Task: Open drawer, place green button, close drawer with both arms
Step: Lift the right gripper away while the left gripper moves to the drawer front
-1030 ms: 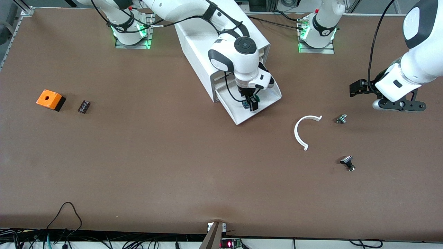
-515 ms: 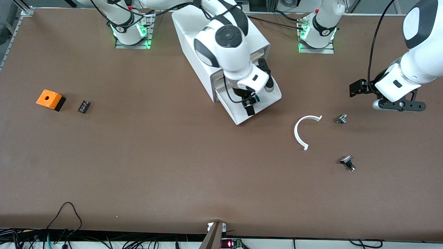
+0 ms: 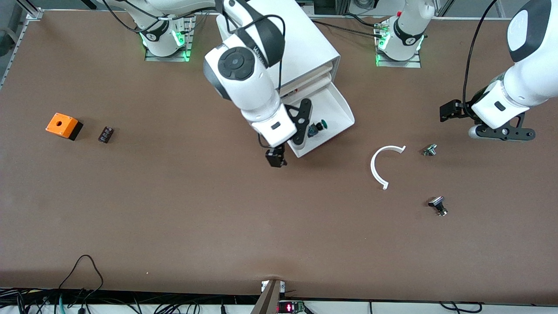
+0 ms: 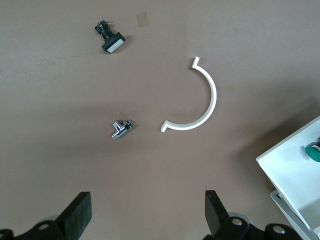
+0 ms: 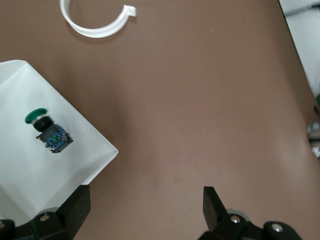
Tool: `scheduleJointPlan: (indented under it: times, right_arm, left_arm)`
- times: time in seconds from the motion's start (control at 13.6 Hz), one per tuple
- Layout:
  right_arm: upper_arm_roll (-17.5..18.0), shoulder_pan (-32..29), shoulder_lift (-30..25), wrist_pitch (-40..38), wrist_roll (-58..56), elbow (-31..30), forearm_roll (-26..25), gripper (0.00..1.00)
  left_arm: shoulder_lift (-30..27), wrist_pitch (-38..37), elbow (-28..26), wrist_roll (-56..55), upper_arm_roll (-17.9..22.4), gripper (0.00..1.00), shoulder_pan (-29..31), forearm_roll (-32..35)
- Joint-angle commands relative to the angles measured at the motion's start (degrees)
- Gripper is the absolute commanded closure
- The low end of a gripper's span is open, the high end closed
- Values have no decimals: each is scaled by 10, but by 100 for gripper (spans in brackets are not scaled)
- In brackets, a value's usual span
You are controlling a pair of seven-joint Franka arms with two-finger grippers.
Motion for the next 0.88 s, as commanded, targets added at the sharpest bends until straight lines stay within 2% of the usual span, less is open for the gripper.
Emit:
scheduleJointPlan:
  times: [0.0,0.15,0.37,0.44,0.59,0.81]
  right_arm:
    - [2,-16,-5,2,73,-60,6,0]
    - [2,-44,-7,-1,117,-88,5,0]
    - [-1,-71,-8,8,119,-123,5,0]
    - [-18,-78,-12,4,141,-136,5,0]
    - [-39,-88,-31,5,211,-182,6,0]
    - [-69,-104,-45,-3,397,-220,-3,0]
  left_arm:
    - [9,-10,13,-11,0,0,-3,12]
    - [20,-5,13,-48,-7,0,-6,6]
    - [49,16,14,-162,-20,0,-34,5]
    - [64,28,14,-199,-38,0,-36,5]
    - [94,62,14,-261,-59,0,-46,5]
    - [136,119,7,-349,-68,0,-69,4]
